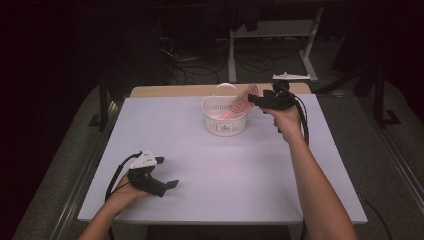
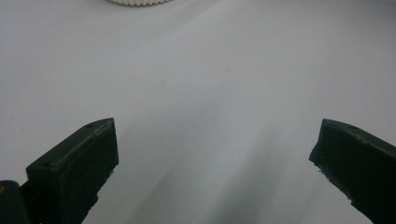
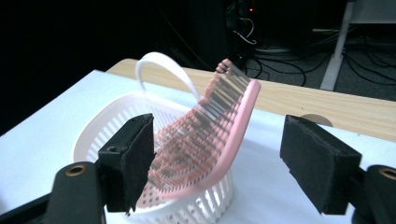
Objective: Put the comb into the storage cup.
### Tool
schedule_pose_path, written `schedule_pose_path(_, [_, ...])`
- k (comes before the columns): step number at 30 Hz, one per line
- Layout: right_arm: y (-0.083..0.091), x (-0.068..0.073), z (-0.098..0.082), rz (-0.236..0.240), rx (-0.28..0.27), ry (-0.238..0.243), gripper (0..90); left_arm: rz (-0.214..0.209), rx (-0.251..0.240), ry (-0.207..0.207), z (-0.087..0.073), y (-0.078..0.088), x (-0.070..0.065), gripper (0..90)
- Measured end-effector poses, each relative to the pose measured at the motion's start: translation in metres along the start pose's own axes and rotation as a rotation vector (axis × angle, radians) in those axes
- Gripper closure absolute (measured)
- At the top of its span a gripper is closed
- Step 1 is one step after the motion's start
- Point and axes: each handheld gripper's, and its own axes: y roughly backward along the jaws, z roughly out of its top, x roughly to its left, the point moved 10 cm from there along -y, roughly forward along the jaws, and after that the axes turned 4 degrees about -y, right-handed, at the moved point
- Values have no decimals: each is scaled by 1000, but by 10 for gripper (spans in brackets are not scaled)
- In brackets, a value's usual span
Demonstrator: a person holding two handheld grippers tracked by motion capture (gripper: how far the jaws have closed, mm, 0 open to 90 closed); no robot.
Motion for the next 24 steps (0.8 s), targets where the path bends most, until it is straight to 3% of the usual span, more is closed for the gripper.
schedule_pose_path(13, [25,4,-19,60,19,52,172,-8,-12,26,0,4,0,0])
schedule_pose_path(24, [41,19,-47,100,50,106,88,-9,-15,32,0,9,2,0])
